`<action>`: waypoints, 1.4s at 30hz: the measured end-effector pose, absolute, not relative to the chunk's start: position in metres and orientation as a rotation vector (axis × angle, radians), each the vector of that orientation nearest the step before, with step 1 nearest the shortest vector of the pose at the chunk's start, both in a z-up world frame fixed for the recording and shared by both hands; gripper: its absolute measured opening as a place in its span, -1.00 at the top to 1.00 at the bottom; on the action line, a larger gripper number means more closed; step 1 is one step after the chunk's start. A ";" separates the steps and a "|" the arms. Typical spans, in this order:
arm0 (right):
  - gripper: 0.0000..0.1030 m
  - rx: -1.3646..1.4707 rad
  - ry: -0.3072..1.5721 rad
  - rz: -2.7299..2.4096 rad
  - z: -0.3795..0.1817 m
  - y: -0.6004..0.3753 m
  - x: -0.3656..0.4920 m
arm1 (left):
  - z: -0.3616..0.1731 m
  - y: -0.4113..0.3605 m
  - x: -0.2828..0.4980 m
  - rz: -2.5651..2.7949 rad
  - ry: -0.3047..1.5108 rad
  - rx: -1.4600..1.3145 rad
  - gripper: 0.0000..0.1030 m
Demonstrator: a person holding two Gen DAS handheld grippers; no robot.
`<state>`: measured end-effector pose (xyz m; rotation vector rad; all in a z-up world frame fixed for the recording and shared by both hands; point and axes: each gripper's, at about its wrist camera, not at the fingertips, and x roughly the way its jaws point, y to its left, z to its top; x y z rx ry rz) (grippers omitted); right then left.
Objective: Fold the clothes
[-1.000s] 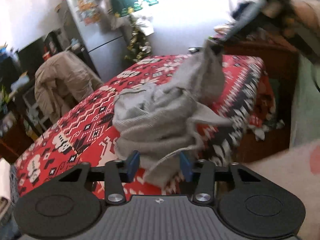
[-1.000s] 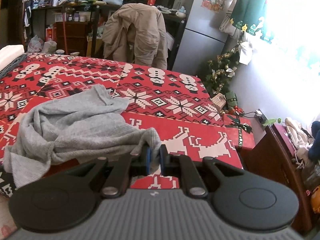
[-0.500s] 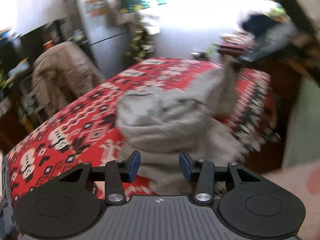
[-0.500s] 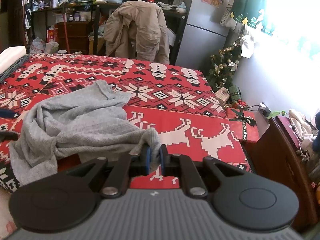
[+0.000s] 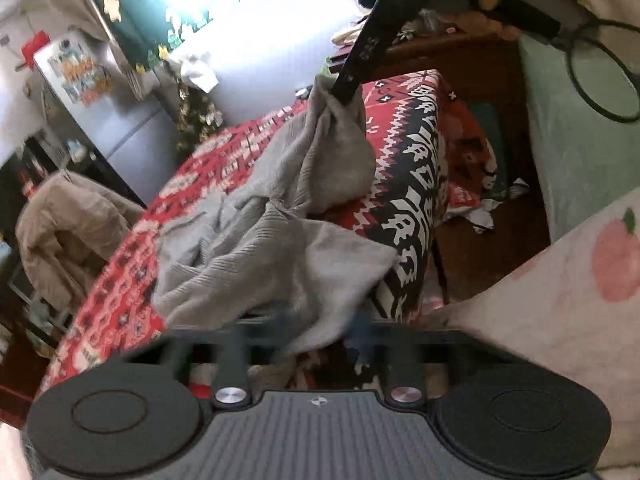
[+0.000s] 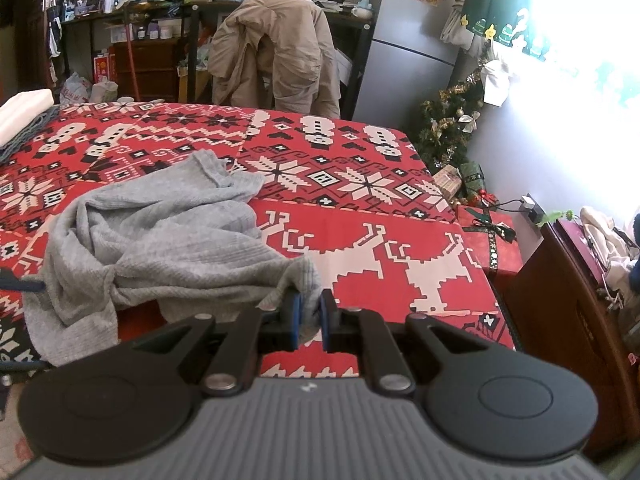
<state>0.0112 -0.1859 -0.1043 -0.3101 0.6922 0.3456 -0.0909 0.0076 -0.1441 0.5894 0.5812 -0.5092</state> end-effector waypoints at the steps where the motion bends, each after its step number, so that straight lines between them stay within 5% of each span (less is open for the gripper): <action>1: 0.79 -0.309 0.692 0.345 -0.104 -0.186 0.011 | -0.142 0.010 -0.086 -0.506 0.597 0.543 0.92; 6: 0.79 -0.319 0.685 0.358 -0.100 -0.187 0.008 | -0.113 0.064 -0.054 -0.440 0.637 0.070 0.93; 16: 0.79 -0.153 0.714 0.423 -0.072 -0.187 0.025 | -0.129 0.128 -0.021 -0.249 0.716 -0.316 0.93; 19: 0.79 -0.154 0.705 0.430 -0.064 -0.179 0.032 | -0.134 0.147 -0.011 -0.190 0.736 -0.432 0.80; 21: 0.79 -0.187 0.706 0.418 -0.063 -0.171 0.038 | -0.136 0.159 -0.005 -0.150 0.746 -0.499 0.43; 23: 0.79 -0.189 0.717 0.415 -0.063 -0.167 0.043 | -0.133 0.161 -0.011 -0.125 0.732 -0.479 0.24; 34: 0.79 -0.200 0.705 0.418 -0.059 -0.155 0.051 | -0.110 0.119 -0.058 -0.222 0.728 -0.153 -0.01; 40: 0.79 -0.185 0.707 0.412 -0.059 -0.159 0.047 | -0.123 0.095 -0.058 -0.218 0.780 -0.081 0.06; 42: 0.79 -0.174 0.708 0.411 -0.058 -0.162 0.045 | -0.128 0.095 -0.052 -0.186 0.794 -0.072 0.79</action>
